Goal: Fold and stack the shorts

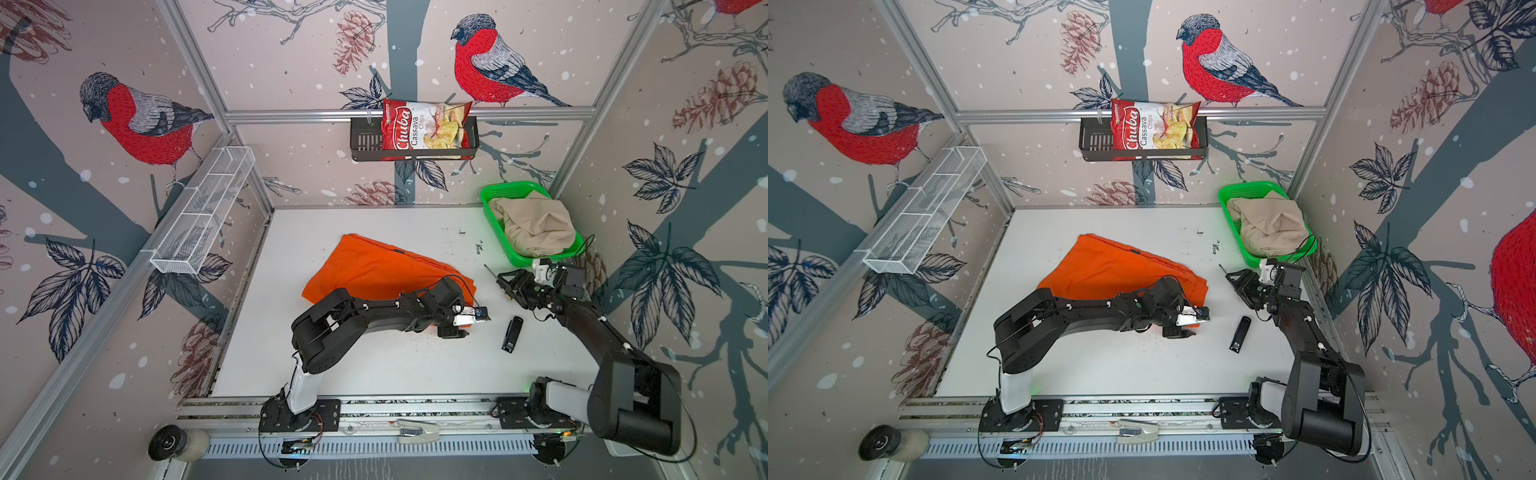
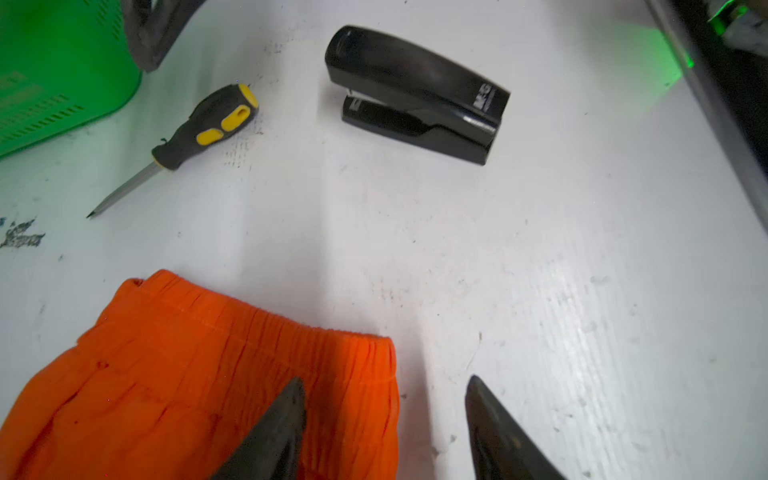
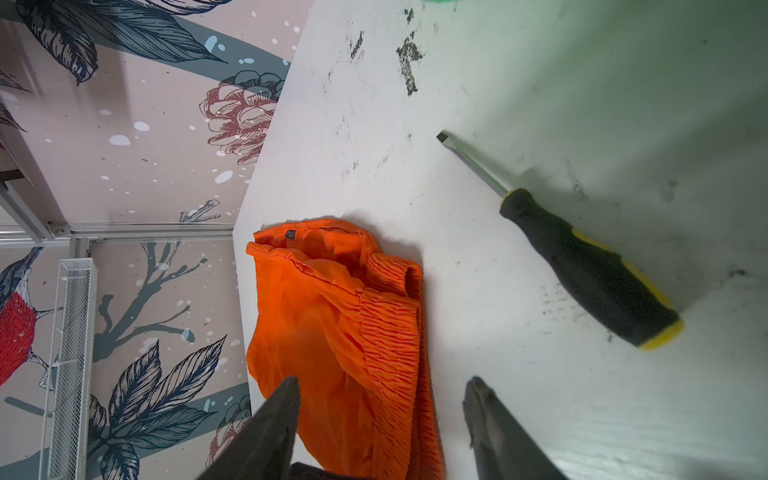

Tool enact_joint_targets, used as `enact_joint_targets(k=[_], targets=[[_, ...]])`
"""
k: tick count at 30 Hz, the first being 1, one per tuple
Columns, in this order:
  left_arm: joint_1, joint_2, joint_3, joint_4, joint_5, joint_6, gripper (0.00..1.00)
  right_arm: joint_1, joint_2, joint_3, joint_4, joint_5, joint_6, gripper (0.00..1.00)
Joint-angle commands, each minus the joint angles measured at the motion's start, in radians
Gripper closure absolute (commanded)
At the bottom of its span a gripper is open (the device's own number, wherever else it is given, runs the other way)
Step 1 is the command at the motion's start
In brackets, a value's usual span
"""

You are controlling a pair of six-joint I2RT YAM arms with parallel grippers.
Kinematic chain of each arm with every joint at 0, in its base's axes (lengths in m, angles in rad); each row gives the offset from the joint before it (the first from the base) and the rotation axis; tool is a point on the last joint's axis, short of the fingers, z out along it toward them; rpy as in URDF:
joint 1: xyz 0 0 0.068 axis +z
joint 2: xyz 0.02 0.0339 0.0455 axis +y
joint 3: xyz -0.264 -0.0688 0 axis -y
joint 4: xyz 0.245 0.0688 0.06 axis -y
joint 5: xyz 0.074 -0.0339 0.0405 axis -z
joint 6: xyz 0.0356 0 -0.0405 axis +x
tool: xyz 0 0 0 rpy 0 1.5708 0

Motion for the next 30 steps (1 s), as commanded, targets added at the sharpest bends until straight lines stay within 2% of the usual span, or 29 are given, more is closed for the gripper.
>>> enact_joint_targets(k=[1,10,13,18,23,30], targets=[[-0.001,0.002,-0.030,0.047,-0.067,0.010,0.38,0.000,-0.003,-0.012,0.032,-0.032,0.011,0.35],[0.000,0.074,-0.069,0.146,-0.156,-0.041,0.40,0.003,-0.018,-0.033,0.038,-0.046,0.019,0.35],[0.000,0.080,-0.081,0.194,-0.205,-0.104,0.51,0.011,-0.029,-0.039,0.035,-0.055,0.023,0.35],[0.003,0.038,-0.129,0.303,-0.233,-0.204,0.79,0.049,-0.031,-0.046,0.038,-0.054,0.043,0.34],[0.010,-0.009,-0.171,0.384,-0.234,-0.266,0.89,0.122,-0.020,-0.047,0.051,-0.040,0.075,0.34],[0.028,-0.062,-0.219,0.467,-0.220,-0.340,0.94,0.216,0.006,-0.037,0.072,-0.009,0.151,0.33]])
